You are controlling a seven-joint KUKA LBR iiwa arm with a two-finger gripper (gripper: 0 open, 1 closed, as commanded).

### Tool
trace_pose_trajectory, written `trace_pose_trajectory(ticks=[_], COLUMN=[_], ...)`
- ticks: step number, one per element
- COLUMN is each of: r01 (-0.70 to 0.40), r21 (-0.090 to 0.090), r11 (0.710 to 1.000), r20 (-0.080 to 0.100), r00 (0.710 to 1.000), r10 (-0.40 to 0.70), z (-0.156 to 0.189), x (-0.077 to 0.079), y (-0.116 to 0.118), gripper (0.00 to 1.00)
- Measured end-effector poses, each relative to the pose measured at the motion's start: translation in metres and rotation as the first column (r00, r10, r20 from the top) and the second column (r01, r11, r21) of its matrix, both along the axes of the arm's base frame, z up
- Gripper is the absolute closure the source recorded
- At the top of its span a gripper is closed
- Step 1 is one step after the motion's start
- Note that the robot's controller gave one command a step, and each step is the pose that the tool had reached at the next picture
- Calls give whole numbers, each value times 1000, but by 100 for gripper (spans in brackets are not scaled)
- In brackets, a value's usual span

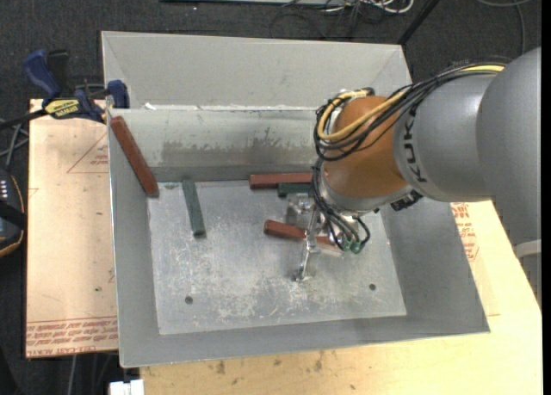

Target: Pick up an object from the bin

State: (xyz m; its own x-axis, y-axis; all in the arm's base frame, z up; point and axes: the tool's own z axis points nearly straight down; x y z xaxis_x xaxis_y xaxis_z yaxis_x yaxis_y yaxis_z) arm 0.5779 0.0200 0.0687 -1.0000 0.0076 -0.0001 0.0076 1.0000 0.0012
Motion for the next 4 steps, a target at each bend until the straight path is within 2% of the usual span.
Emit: trace_pose_trajectory(ticks=[1,4], r01=[219,219], r21=[1,1], r11=[976,976], r20=[1,2], r00=[976,976], r10=[-219,-219], z=[3,11], x=[10,10], y=[-10,-10], gripper=[100,100])
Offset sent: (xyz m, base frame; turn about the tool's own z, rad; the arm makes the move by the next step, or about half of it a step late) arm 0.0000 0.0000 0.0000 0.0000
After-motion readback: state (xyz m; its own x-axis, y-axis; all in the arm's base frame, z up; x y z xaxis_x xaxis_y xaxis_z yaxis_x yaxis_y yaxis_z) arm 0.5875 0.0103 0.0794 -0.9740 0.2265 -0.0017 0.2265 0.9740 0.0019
